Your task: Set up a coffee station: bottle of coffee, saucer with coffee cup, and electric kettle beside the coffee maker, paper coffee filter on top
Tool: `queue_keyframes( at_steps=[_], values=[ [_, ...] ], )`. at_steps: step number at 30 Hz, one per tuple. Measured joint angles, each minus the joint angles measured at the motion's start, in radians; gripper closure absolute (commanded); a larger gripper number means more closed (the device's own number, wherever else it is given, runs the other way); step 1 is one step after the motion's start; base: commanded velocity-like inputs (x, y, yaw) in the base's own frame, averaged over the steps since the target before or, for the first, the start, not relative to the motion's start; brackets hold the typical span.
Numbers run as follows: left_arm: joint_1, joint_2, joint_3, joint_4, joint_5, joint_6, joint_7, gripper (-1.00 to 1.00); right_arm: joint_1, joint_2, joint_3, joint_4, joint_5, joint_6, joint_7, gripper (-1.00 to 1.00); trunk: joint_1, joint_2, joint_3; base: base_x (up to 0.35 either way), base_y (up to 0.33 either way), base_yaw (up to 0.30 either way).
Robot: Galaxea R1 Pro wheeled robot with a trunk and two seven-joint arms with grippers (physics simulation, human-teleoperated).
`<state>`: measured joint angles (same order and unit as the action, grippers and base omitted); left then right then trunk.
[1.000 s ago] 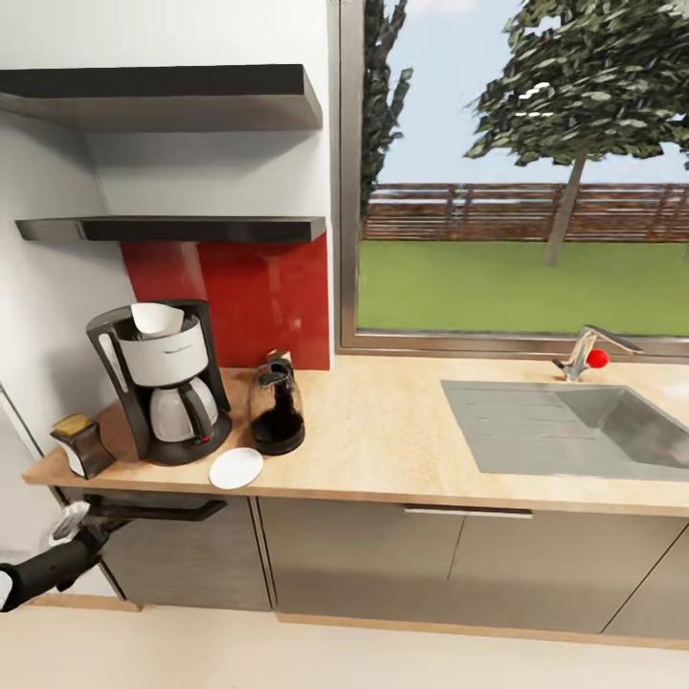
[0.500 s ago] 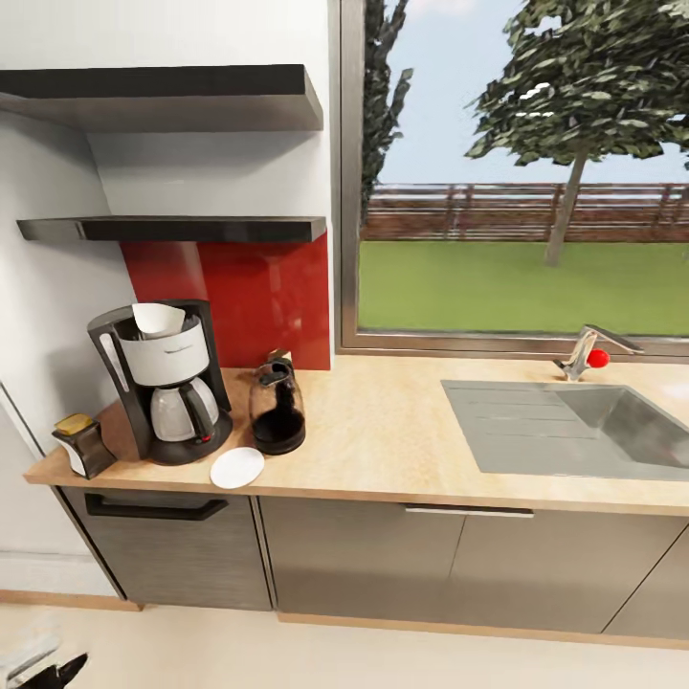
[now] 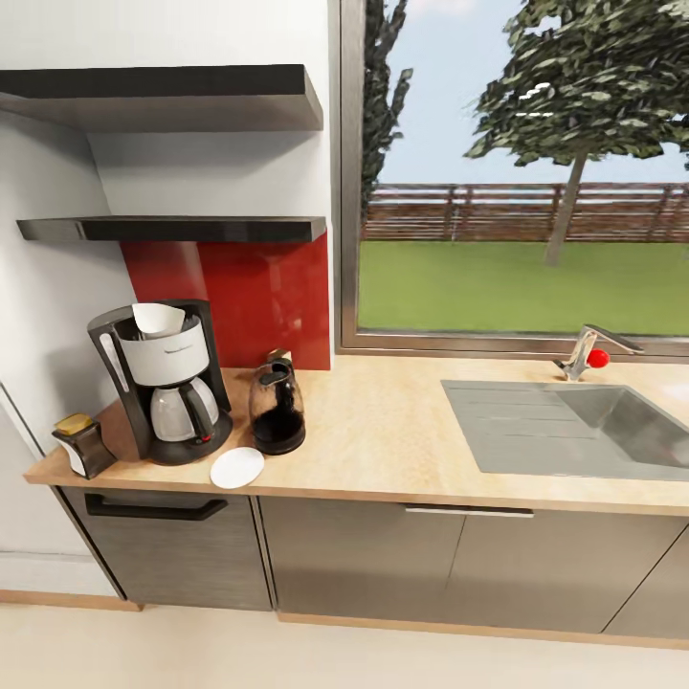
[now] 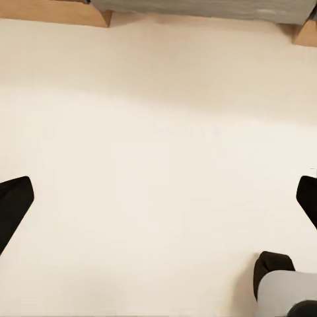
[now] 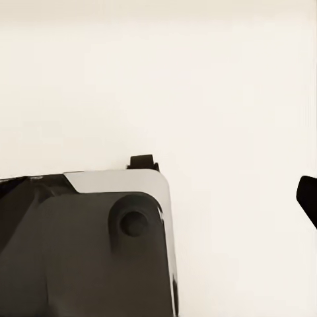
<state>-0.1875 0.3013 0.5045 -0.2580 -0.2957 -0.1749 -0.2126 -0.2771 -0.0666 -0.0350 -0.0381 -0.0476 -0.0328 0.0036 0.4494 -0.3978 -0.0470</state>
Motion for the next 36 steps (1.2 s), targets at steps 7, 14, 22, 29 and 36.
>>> queue_keyframes(
  at_steps=[7,14,22,29,36],
  values=[
    [0.001,-0.064,0.001,0.022,-0.079,-0.004,0.091,-1.00,0.000,-0.003,-0.003,0.003,-0.007,-0.008,-0.001,-1.00,0.000,0.000,0.000,0.000,0.000,0.000],
    [0.001,-0.069,0.001,0.052,-0.080,-0.005,0.093,-1.00,0.000,-0.004,-0.005,0.000,-0.028,-0.008,0.000,-1.00,0.000,0.000,0.000,0.000,0.000,0.000],
    [0.001,-0.071,0.001,0.056,-0.081,-0.006,0.093,-1.00,0.000,-0.004,-0.006,-0.001,-0.030,-0.008,0.001,-1.00,0.000,0.000,0.000,0.000,0.000,0.000],
    [0.002,-0.071,0.001,0.057,-0.081,-0.004,0.093,-1.00,0.000,-0.004,-0.008,-0.003,-0.031,-0.008,0.001,-1.00,0.000,0.000,0.000,0.000,0.000,-0.141],
    [0.003,-0.071,-0.001,0.067,-0.084,-0.004,0.092,-1.00,0.000,-0.004,-0.008,-0.003,-0.031,-0.008,0.001,-1.00,0.000,0.000,0.000,0.000,0.000,-0.289]
  ],
)
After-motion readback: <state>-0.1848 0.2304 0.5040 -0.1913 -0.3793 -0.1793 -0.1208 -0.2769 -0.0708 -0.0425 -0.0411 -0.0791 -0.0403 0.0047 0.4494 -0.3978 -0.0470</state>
